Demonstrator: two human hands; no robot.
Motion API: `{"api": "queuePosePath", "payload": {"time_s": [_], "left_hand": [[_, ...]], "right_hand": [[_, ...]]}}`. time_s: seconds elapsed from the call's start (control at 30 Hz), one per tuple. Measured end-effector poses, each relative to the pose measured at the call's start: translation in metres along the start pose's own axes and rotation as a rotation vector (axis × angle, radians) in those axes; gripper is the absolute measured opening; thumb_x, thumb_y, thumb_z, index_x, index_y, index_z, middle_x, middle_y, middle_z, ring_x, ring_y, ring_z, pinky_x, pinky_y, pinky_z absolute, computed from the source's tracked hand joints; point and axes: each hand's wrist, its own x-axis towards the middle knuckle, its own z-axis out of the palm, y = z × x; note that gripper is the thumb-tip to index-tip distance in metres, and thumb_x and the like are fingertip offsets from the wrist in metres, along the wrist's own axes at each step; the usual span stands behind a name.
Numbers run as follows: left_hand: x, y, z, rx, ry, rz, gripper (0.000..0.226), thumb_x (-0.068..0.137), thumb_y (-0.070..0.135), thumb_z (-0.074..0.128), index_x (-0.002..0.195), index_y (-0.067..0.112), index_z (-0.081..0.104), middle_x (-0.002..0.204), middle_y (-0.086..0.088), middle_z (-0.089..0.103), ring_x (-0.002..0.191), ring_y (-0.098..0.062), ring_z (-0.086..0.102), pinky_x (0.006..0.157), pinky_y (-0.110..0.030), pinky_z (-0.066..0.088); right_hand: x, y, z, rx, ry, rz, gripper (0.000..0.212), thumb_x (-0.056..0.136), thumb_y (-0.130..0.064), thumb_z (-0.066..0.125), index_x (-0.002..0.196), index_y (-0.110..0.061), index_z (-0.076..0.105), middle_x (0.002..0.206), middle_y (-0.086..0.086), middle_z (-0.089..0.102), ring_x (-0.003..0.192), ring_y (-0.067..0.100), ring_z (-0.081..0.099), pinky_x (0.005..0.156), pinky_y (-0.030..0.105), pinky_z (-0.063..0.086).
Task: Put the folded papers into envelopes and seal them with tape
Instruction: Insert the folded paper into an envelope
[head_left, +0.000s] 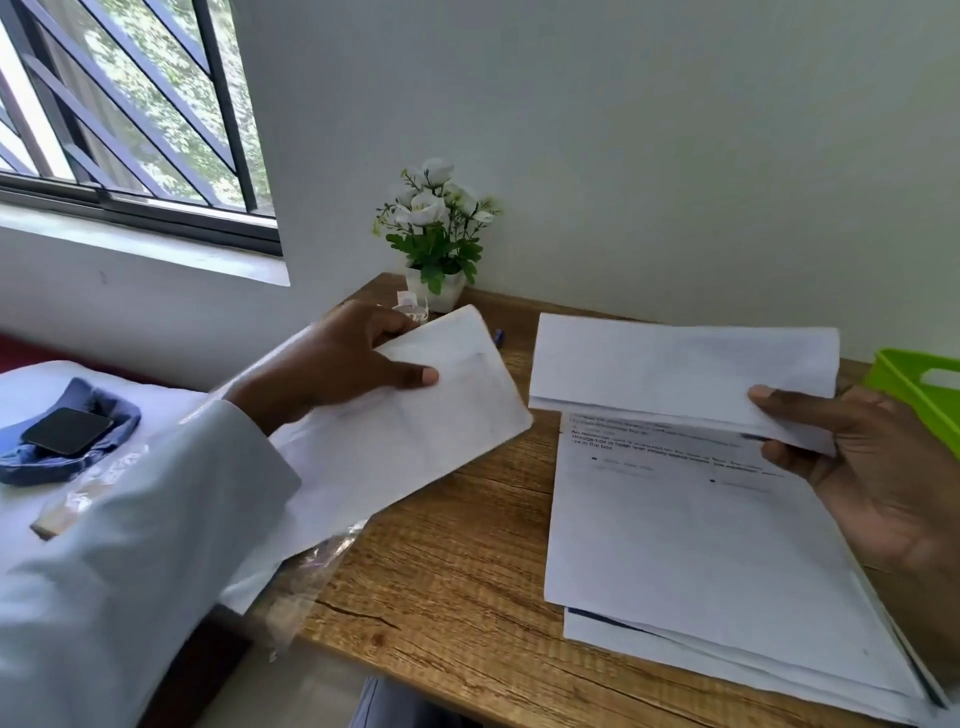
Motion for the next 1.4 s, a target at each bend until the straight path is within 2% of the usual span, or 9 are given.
{"api": "queuePosePath", "payload": {"time_s": [0.13, 0.23, 0.47, 0.6, 0.77, 0.97, 1.1, 1.23, 1.4], "left_hand": [[-0.002, 0.036, -0.009, -0.083, -0.213, 0.203, 0.01, 0.08, 0.03, 0.075, 0.089, 0.026, 0.076, 0.079, 0.008, 0.071, 0.069, -0.01, 0.067, 0.057, -0.015, 0.051], [0.003, 0.061, -0.008, -0.111, -0.458, 0.263, 0.031, 0.09, 0.013, 0.066, 0.09, 0.043, 0.075, 0.086, 0.026, 0.071, 0.077, 0.006, 0.068, 0.061, -0.009, 0.05], [0.049, 0.095, 0.041, -0.051, -0.485, 0.31, 0.022, 0.093, 0.01, 0.063, 0.114, 0.009, 0.07, 0.104, -0.009, 0.075, 0.094, -0.028, 0.072, 0.078, -0.036, 0.061], [0.057, 0.108, 0.069, -0.125, -0.455, 0.346, 0.016, 0.092, 0.008, 0.063, 0.106, 0.01, 0.07, 0.095, -0.004, 0.075, 0.08, -0.012, 0.069, 0.065, -0.022, 0.056], [0.058, 0.107, 0.092, -0.411, -0.37, 0.243, 0.022, 0.091, 0.004, 0.063, 0.112, 0.002, 0.066, 0.108, -0.02, 0.071, 0.092, -0.027, 0.066, 0.084, -0.04, 0.054], [0.06, 0.102, 0.095, -0.86, -0.056, -0.057, 0.016, 0.096, 0.0, 0.053, 0.104, 0.007, 0.065, 0.109, -0.018, 0.07, 0.096, -0.033, 0.067, 0.083, -0.049, 0.058], [0.061, 0.091, 0.093, -1.048, 0.064, -0.187, 0.03, 0.099, 0.0, 0.042, 0.119, 0.01, 0.062, 0.11, -0.012, 0.072, 0.094, -0.029, 0.071, 0.072, -0.044, 0.06], [0.058, 0.089, 0.096, -1.143, 0.123, -0.238, 0.036, 0.101, 0.002, 0.036, 0.127, 0.012, 0.059, 0.117, -0.011, 0.068, 0.098, -0.03, 0.068, 0.071, -0.043, 0.059], [0.051, 0.087, 0.092, -1.253, 0.146, -0.247, 0.035, 0.101, 0.001, 0.034, 0.124, 0.011, 0.059, 0.11, -0.01, 0.07, 0.089, -0.026, 0.069, 0.057, -0.036, 0.058]], "right_hand": [[0.002, -0.015, -0.013, 0.156, 0.094, -0.09, 0.027, 0.069, -0.018, 0.073, 0.095, -0.019, 0.07, 0.079, -0.012, 0.075, 0.061, 0.002, 0.067, 0.043, 0.011, 0.045], [-0.001, -0.016, -0.017, 0.218, 0.139, -0.112, 0.018, 0.078, -0.011, 0.071, 0.093, -0.021, 0.068, 0.08, -0.012, 0.075, 0.065, 0.003, 0.069, 0.047, 0.013, 0.048], [-0.009, -0.001, -0.023, 0.168, 0.252, -0.092, 0.019, 0.089, 0.0, 0.063, 0.1, -0.015, 0.066, 0.091, -0.004, 0.074, 0.074, 0.007, 0.073, 0.055, 0.021, 0.057], [-0.012, 0.008, -0.026, 0.108, 0.28, -0.11, 0.034, 0.09, 0.003, 0.061, 0.122, -0.01, 0.059, 0.104, 0.001, 0.071, 0.079, 0.011, 0.072, 0.056, 0.021, 0.057], [-0.011, 0.017, -0.024, -0.002, 0.245, -0.202, 0.083, 0.089, 0.007, 0.062, 0.154, -0.03, 0.026, 0.144, -0.001, 0.051, 0.109, 0.021, 0.067, 0.064, 0.03, 0.061], [-0.016, 0.017, -0.017, -0.081, 0.137, -0.182, 0.034, 0.093, 0.005, 0.056, 0.113, -0.017, 0.072, 0.112, -0.006, 0.072, 0.09, 0.01, 0.069, 0.06, 0.026, 0.06], [-0.02, 0.02, -0.01, -0.034, 0.056, -0.121, 0.016, 0.093, -0.014, 0.061, 0.092, -0.014, 0.077, 0.102, -0.002, 0.077, 0.086, 0.01, 0.071, 0.058, 0.027, 0.058], [-0.023, 0.02, 0.0, -0.084, -0.038, -0.084, 0.043, 0.077, -0.056, 0.064, 0.085, -0.017, 0.082, 0.103, 0.0, 0.078, 0.089, 0.014, 0.073, 0.063, 0.034, 0.061], [-0.024, 0.015, 0.005, -0.17, 0.105, -0.152, 0.054, 0.067, -0.066, 0.068, 0.088, -0.017, 0.081, 0.096, -0.003, 0.078, 0.082, 0.013, 0.072, 0.07, 0.041, 0.063]]}}
